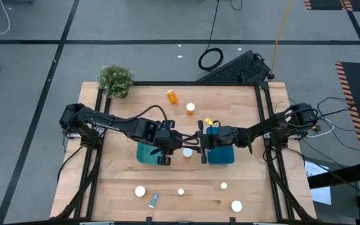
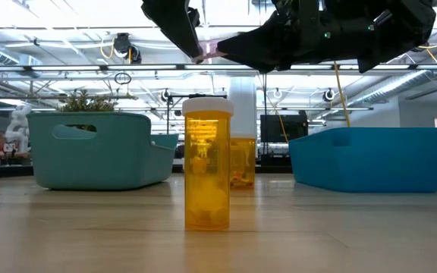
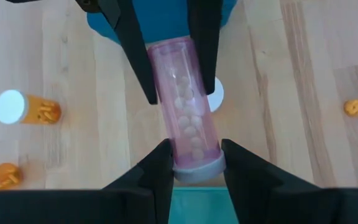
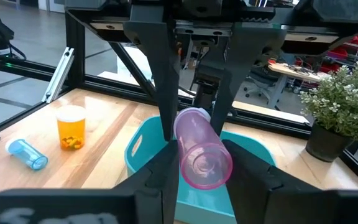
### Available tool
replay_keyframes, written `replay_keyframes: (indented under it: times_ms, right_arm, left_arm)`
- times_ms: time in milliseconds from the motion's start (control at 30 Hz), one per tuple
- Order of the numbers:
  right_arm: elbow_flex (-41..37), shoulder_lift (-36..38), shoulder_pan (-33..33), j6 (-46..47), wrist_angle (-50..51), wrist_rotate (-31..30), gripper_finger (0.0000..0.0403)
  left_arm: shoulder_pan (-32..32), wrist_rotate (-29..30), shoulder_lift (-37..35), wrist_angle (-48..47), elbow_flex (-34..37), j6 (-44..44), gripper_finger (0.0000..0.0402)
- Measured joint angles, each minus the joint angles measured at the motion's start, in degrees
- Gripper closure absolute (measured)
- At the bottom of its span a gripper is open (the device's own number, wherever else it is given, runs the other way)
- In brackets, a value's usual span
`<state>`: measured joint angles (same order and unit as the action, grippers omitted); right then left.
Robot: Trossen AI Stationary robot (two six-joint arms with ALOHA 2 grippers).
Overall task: Pick and place medicine bottles into bin by pill shape (circle, oval)
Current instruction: Put the small pink pill bottle into the green bin
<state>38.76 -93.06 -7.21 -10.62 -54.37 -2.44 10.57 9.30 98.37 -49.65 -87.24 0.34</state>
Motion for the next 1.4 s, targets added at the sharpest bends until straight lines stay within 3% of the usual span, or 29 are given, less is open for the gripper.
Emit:
replay_keyframes:
  times_ms: [500, 667, 933, 1133, 1400]
  right_arm:
    - [0.0, 0.0, 0.0, -0.1, 0.3, -0.4, 0.0303]
    - [-0.4, 2.0, 0.0, -0.4, 3.2, -0.5, 0.0303]
    - [-5.3, 13.2, 0.9, 0.4, 8.6, -0.7, 0.0303]
    - [-11.2, 23.3, 1.2, 3.1, 6.6, -0.7, 0.0303]
    - [-19.2, 28.1, 1.2, 8.0, -11.3, -0.5, 0.0303]
  left_arm:
    - [3.9, 13.7, 0.0, 0.2, 0.0, 2.3, 0.0141]
    - [5.5, 19.2, -1.7, -0.3, 0.0, 2.5, 0.0127]
    - [5.7, 19.7, -8.0, 1.3, 1.3, 1.1, 0.0126]
    - [4.4, 20.3, -11.1, 17.4, 9.5, 7.6, 0.0126]
    - [3.3, 16.6, -11.7, 50.1, 18.7, 17.4, 0.0126]
